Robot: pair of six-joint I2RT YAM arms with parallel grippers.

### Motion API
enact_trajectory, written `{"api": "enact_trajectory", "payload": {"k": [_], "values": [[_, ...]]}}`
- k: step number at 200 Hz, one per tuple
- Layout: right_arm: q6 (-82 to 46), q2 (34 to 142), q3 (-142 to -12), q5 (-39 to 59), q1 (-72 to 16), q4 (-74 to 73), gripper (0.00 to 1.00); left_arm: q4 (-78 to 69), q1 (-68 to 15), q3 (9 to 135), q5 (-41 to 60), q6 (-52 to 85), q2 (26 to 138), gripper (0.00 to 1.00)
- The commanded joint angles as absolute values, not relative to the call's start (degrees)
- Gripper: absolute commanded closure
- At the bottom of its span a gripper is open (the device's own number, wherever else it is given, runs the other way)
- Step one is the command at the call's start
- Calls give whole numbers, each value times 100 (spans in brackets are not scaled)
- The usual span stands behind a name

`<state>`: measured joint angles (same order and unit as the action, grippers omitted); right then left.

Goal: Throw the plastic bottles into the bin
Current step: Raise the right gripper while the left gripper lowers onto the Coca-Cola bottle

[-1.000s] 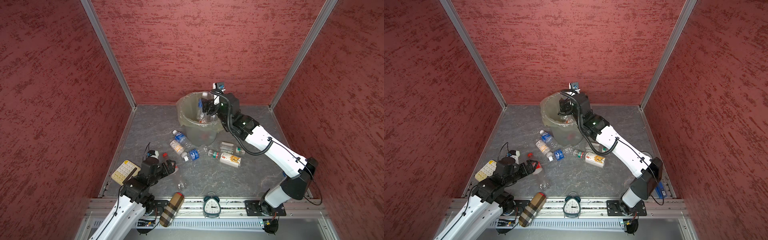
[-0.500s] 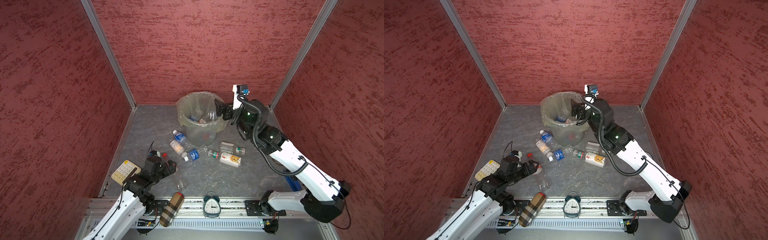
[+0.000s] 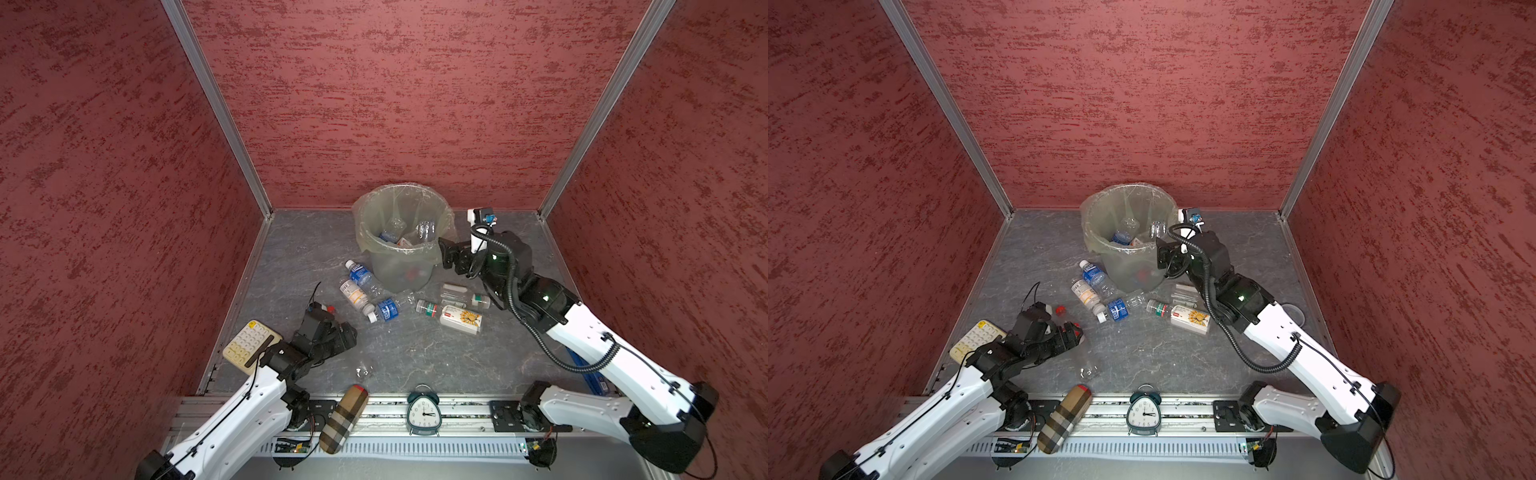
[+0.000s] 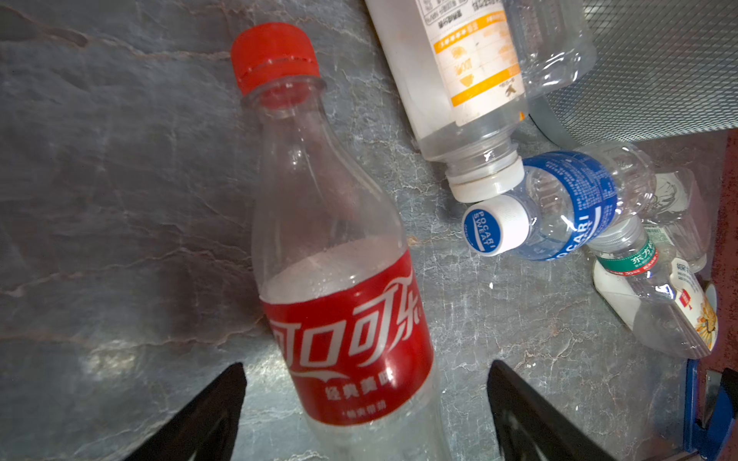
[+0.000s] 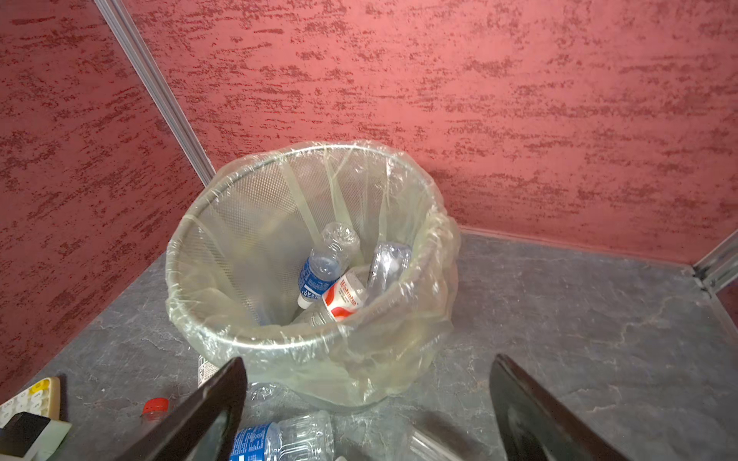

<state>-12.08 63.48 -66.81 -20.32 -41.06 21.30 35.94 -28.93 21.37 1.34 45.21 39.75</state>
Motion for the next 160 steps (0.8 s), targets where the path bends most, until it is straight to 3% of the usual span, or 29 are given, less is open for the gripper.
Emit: {"api": "enact_trajectory", "payload": {"k": [1,101,160], "values": [[-1632,6132,-6343,-2017,-4059,2197,4,3424,-2960,2342,79,4522,4202,5],[-1851,5759,-5597,-1882,-3998,2230,2,3064,-2968,2596,160,4425,5229,9],[-2018,5569,-5144,-1666,-3983,2190,2,2741,-2954,2701,203,4395,5801,17]]}}
